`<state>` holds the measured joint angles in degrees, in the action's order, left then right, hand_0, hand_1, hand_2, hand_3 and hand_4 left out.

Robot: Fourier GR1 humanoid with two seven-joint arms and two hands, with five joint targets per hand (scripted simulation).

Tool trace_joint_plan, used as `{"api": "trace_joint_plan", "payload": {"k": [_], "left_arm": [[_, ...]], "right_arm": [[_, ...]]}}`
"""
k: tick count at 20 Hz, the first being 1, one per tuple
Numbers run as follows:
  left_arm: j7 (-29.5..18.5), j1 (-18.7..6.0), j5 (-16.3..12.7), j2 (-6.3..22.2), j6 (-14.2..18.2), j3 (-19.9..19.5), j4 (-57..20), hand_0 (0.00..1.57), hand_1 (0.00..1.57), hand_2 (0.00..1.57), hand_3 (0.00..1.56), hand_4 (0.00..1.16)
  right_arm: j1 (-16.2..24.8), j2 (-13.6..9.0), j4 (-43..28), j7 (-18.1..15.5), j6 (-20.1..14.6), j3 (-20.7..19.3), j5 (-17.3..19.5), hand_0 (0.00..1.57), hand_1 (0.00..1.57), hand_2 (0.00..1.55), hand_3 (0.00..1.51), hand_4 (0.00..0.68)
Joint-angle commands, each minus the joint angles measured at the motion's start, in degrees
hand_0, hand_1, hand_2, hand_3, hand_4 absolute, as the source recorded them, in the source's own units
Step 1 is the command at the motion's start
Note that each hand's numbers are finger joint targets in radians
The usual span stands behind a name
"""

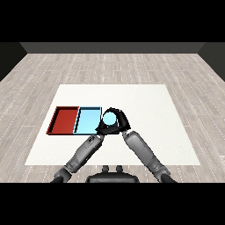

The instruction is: Pick the blue can and put it in the blue box

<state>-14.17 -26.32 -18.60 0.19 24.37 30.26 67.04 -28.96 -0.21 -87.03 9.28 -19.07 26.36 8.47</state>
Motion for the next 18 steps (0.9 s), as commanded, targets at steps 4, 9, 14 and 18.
{"api": "trace_joint_plan", "payload": {"k": [4, 9, 14, 18], "left_arm": [[-2.4, -2.1, -0.6, -0.2, 2.2, -1.9, -2.4, 1.57, 1.57, 1.57, 1.48, 1.15], [-0.3, 0.1, 1.4, -0.2, 7.2, -0.3, 1.3, 1.57, 1.57, 1.56, 1.48, 1.14], [-3.9, 0.7, 0.9, -0.2, 4.5, -1.6, -0.9, 1.57, 1.57, 1.57, 1.49, 1.13], [-8.5, -1.1, -1.1, -0.2, 1.8, -3.5, -7.2, 1.57, 1.57, 1.57, 1.49, 1.13]], "right_arm": [[-1.6, 0.2, -1.6, 2.8, -0.4, -2.1, -0.7, 1.5, 1.5, 1.46, 1.38, 0.563], [0.9, 0.2, -1.2, -2.0, 2.1, -3.4, -6.6, 1.38, 1.38, 1.32, 1.17, 0.205], [1.9, 0.2, 0.1, -1.4, 3.1, -2.7, -3.4, 0.0, 0.0, 0.0, 0.0, 0.0], [3.3, 0.2, 0.4, -3.5, 1.9, -0.6, -1.8, 0.0, 0.0, 0.0, 0.0, 0.0]]}}
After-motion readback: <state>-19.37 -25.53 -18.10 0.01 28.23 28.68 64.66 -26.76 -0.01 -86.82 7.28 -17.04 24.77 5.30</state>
